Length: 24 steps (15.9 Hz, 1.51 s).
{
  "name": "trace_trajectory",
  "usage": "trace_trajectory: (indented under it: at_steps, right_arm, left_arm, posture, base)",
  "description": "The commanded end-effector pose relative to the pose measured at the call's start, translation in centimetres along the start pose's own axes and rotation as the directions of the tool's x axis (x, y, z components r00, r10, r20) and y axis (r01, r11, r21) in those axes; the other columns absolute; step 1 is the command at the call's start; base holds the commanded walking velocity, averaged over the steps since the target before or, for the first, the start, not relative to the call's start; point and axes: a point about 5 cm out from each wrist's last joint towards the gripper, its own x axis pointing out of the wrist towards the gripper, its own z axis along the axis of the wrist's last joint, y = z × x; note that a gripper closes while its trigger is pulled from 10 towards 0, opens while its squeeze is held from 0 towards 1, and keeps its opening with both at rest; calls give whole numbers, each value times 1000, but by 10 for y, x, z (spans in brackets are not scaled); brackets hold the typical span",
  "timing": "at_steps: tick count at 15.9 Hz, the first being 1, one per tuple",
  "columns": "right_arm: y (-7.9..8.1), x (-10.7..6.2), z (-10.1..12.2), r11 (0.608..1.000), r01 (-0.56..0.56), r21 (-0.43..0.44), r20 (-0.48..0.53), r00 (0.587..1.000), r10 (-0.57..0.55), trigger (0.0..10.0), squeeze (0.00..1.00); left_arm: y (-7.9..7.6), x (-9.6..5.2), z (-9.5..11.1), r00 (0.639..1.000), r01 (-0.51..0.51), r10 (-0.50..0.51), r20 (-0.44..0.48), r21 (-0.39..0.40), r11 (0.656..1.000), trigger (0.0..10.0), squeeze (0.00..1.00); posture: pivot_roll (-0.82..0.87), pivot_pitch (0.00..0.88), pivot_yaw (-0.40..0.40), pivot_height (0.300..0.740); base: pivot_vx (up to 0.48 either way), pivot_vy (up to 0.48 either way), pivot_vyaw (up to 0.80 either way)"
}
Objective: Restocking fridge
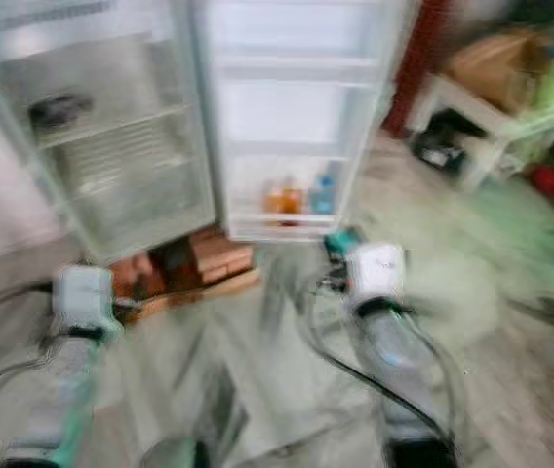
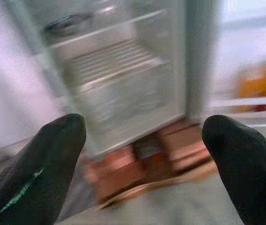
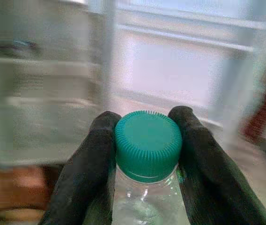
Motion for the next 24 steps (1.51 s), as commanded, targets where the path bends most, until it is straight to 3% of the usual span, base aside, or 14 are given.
trace_trajectory:
  at_steps: [1, 6, 17, 21, 24]
  right_arm:
    - [-9, -3, 6, 999, 25, -24, 28, 999, -24, 10000, 0]
    - [-10, -1, 7, 999, 28, -23, 32, 999, -28, 10000, 0]
    - [-11, 3, 6, 998, 58, -18, 33, 998, -57, 10000, 0]
    - [-10, 3, 5, 998, 55, -20, 30, 998, -54, 10000, 0]
    - [-11, 2, 4, 998, 57, -21, 28, 998, -57, 10000, 0]
  left_arm:
    - [-7, 1, 3, 1000, 14, -14, 9, -5, 1000, 10000, 0]
    - [-9, 3, 3, 1000, 19, -19, 8, -5, 1000, 10000, 0]
    - [-15, 6, 0, 999, 36, -36, -8, -4, 999, 10000, 0]
    - [-16, 5, -2, 999, 35, -35, -18, 6, 999, 10000, 0]
    - [-17, -4, -5, 998, 56, -56, -15, -7, 998, 10000, 0]
  posture:
    - [72, 89, -34, 740]
    - [70, 84, -33, 740]
    - [71, 76, -31, 740]
    - [71, 77, -31, 740]
    - [75, 82, -34, 740]
  base:
    - [454, 0, 769]
    - [452, 0, 645]
    - [420, -47, 0]
    - [67, 0, 0]
    - [0, 0, 0]
